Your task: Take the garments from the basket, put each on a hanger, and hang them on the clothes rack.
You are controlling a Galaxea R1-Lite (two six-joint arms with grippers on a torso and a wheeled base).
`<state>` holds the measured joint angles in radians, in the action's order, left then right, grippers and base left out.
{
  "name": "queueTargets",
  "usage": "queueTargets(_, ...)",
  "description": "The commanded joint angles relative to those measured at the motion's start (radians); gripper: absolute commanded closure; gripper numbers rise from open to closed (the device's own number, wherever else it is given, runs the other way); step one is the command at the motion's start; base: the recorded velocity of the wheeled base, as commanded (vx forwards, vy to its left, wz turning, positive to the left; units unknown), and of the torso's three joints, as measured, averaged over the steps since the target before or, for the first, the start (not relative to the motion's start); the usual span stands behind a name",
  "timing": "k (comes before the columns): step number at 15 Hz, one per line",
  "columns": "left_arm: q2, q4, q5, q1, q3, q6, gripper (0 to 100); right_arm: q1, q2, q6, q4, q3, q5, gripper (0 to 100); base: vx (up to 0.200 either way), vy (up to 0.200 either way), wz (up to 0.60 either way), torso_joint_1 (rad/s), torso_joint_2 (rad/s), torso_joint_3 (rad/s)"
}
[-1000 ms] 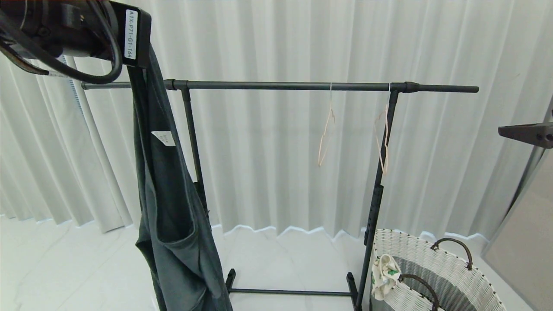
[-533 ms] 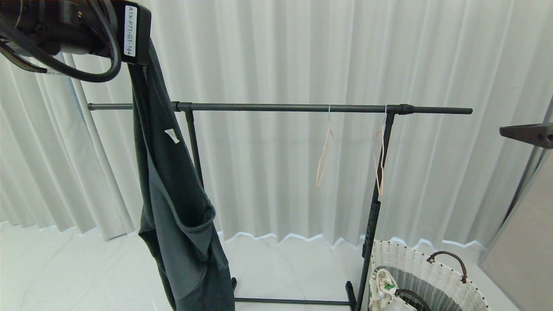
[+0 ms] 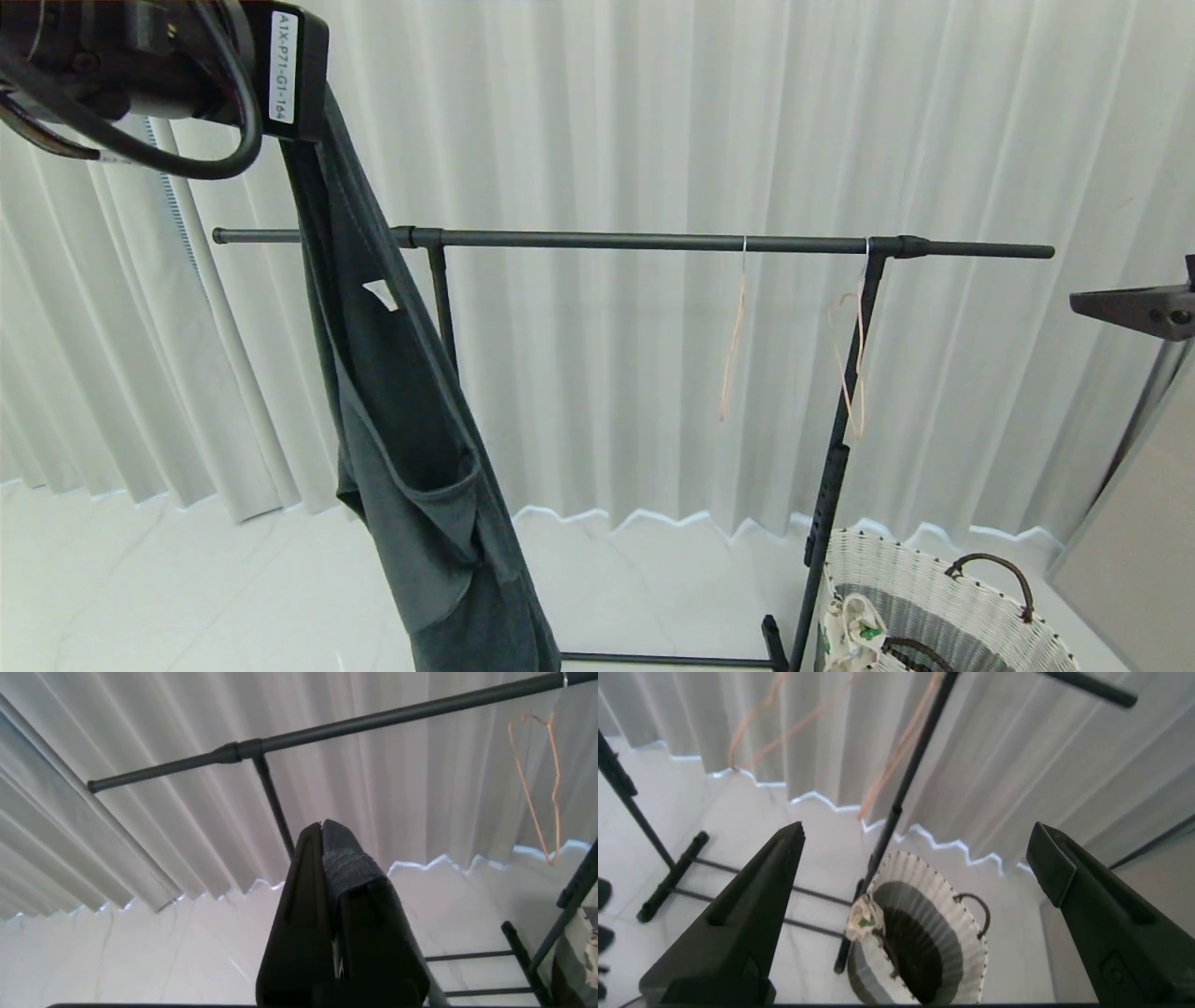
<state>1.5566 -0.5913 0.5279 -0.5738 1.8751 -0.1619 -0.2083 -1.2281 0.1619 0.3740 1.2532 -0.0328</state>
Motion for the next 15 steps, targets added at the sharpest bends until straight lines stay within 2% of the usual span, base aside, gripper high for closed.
queueTargets(1, 0.002, -0.001, 0.0, -0.004, -0.001, -0.001, 100, 0.004, -0.004, -0.001, 0.0, -0.008, -0.003, 0, 0.0, 0.0, 0.0, 0.0, 0.0, 0.0)
queueTargets(3, 0.005, -0.001, 0.001, -0.012, -0.001, -0.001, 100, 0.032, -0.019, 0.002, -0.063, -0.061, -0.006, 0, 0.0, 0.0, 0.0, 0.0, 0.0, 0.0)
queueTargets(6, 0.007, -0.001, 0.001, -0.051, -0.002, -0.001, 100, 0.035, -0.021, 0.005, -0.147, -0.144, -0.035, 0, 0.2, 0.0, 0.0, 0.001, 0.0, 0.001)
queueTargets(9, 0.008, 0.001, 0.009, -0.084, -0.007, 0.001, 100, 0.035, -0.022, 0.005, -0.156, -0.156, -0.036, 0, 0.2, 0.0, 0.0, -0.006, -0.01, 0.002)
queueTargets(15, 0.014, 0.001, 0.009, -0.09, -0.008, 0.001, 100, 0.033, -0.036, -0.001, -0.158, -0.222, -0.035, 0, 0.2, 0.0, 0.0, 0.005, 0.0, 0.002)
